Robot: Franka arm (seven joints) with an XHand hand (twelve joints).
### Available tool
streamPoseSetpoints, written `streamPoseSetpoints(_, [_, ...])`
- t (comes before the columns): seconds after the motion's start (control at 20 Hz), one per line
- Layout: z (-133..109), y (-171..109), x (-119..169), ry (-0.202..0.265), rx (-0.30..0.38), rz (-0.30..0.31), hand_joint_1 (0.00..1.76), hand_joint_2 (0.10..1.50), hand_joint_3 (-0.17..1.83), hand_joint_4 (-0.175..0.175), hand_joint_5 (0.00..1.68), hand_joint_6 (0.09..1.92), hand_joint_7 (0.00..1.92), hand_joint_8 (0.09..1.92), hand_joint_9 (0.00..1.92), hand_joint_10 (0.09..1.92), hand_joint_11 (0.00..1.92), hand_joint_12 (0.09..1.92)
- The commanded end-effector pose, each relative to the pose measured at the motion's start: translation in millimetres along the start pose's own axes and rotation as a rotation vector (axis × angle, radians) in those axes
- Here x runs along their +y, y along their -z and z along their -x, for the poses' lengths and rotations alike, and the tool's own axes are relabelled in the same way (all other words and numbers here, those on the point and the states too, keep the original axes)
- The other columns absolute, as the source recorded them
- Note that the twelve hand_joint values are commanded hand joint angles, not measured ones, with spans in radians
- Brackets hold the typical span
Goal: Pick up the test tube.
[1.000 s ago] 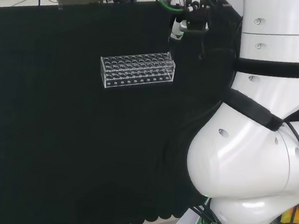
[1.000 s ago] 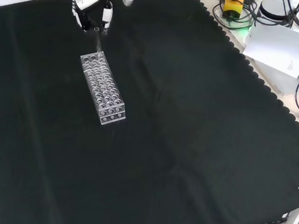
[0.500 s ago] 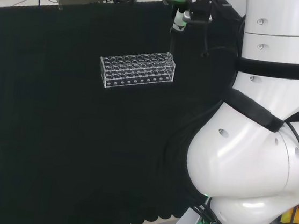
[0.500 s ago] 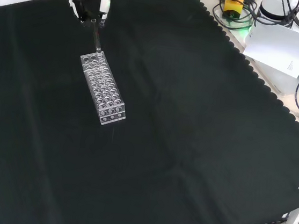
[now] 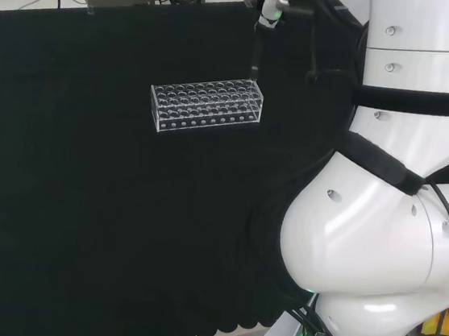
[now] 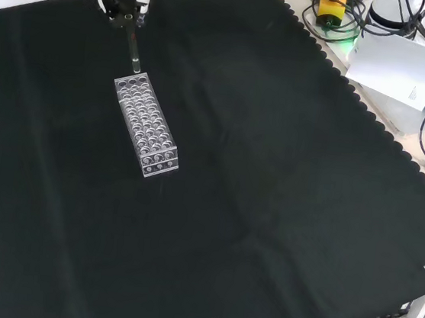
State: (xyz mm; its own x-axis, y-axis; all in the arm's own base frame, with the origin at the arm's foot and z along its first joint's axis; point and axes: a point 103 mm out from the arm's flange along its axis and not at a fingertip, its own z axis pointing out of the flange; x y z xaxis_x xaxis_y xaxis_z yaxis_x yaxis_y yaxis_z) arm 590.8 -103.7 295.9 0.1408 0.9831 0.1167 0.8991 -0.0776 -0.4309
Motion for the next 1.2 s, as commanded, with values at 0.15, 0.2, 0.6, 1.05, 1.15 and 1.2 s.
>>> streamPoseSetpoints(0.15, [-4.8, 22.6, -14.0, 0.025, 0.024, 0.026, 1.43, 0.73, 0.46, -0.175, 1.32, 0.31, 1.39, 0.73, 1.32, 0.37, 0.89, 1.14])
streamPoseSetpoints(0.2, [-4.8, 24.9, -15.9, 0.026, 0.024, 0.030, 1.43, 0.73, 0.46, -0.175, 1.32, 0.31, 1.39, 0.73, 1.32, 0.37, 0.89, 1.14])
streamPoseSetpoints(0.6, [-14.6, 34.9, -29.6, 0.049, 0.036, 0.055, 1.43, 0.72, 0.47, -0.175, 1.33, 0.30, 1.39, 0.73, 1.33, 0.36, 0.89, 1.15])
streamPoseSetpoints(1.05, [-38.5, 36.2, -37.0, 0.090, 0.042, 0.065, 1.43, 0.72, 0.47, -0.175, 1.33, 0.30, 1.40, 0.72, 1.33, 0.36, 0.89, 1.15])
streamPoseSetpoints(1.15, [-46.1, 35.2, -36.9, 0.104, 0.041, 0.063, 1.43, 0.72, 0.47, -0.175, 1.33, 0.30, 1.40, 0.72, 1.33, 0.36, 0.89, 1.15])
streamPoseSetpoints(1.2, [-51.0, 34.6, -36.8, 0.114, 0.044, 0.062, 1.43, 0.72, 0.48, -0.175, 1.33, 0.29, 1.40, 0.72, 1.33, 0.36, 0.89, 1.15])
